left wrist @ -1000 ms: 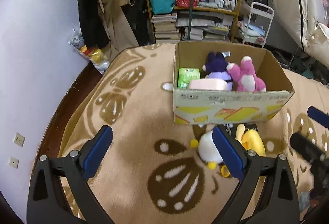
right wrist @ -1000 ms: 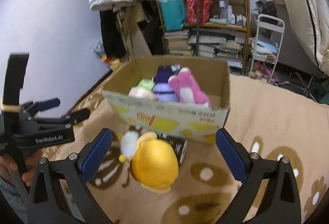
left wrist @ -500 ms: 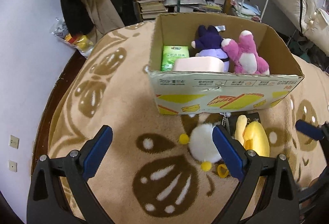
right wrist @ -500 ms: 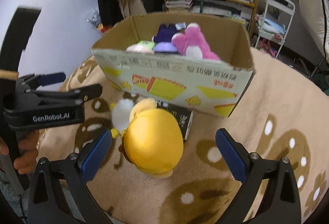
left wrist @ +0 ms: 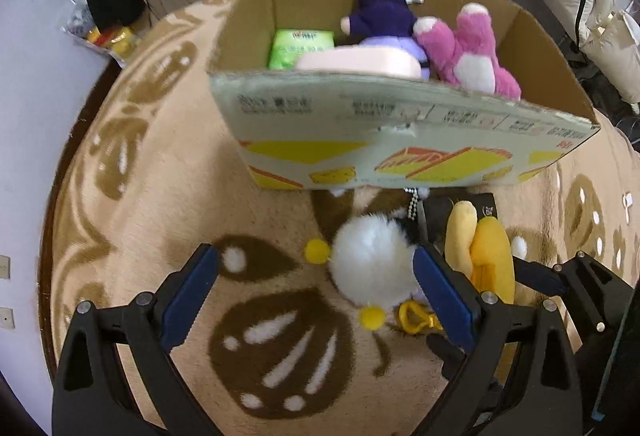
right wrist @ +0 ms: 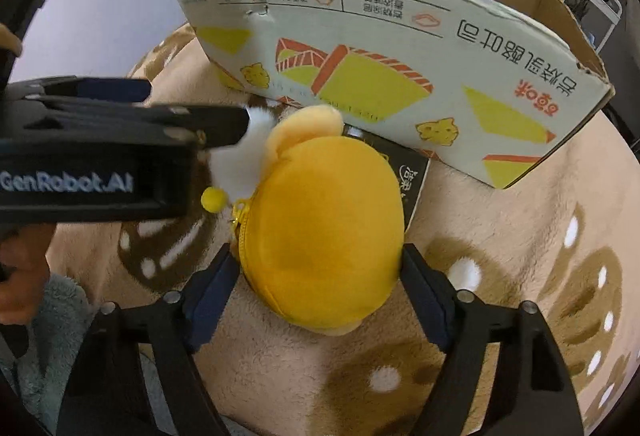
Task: Organize soft objects
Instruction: 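Close the left tool on the white pom-pom toy while the right tool grips the yellow duck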
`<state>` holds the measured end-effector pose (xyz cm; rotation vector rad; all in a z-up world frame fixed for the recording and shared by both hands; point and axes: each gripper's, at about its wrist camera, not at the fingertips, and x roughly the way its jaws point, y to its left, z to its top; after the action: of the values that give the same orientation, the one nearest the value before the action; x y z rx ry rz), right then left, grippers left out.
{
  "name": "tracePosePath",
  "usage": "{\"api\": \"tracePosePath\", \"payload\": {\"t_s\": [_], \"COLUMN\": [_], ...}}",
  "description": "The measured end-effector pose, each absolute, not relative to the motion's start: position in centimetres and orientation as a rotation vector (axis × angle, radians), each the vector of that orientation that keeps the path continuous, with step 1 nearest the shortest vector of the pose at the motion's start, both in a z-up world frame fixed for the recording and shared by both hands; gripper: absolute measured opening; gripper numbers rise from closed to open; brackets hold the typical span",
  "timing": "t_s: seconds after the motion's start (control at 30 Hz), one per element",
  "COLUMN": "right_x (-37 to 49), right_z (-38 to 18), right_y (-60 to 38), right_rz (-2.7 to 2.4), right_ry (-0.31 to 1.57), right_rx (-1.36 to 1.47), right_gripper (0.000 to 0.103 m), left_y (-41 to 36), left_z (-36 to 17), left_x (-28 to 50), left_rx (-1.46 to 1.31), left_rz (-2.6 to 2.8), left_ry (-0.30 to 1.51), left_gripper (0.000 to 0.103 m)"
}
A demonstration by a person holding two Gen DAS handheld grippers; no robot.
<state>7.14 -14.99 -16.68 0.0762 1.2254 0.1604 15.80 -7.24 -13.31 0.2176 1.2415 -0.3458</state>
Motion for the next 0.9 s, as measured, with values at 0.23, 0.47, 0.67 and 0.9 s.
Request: {"api": "tracePosePath", "payload": {"t_s": [0.23,0.47,0.67,0.9], "right_x": [7.1,7.5,7.9,8.8], "right_z": [-16.9,-17.0,-17.1,-17.6], "right_y": [-15.6,-16.2,-16.0,-15.3], "right_rz": [0.146,0.146,0.141,0.128], "right_ry": [1.237,1.243,1.247,1.256], "right_rx": [0.1,0.113,0.11,0.12], "right_gripper": [0.07,0.069,0.069,0.069], "left_y": [-8.2,-8.6,-8.2,-8.7], "left_z": [-14.7,-16.3,-16.8,-17.0], "left_x": [16.0,16.5,17.0,16.6], "left_rx": [0.236,0.182,0.153,0.152], "left_rz": [-0.371,-0.402,-0.435,-0.473], "left_ry": [1.266,1.327,1.359,1.348], "left_gripper": [0.096,0.084,0.071,0.04]}}
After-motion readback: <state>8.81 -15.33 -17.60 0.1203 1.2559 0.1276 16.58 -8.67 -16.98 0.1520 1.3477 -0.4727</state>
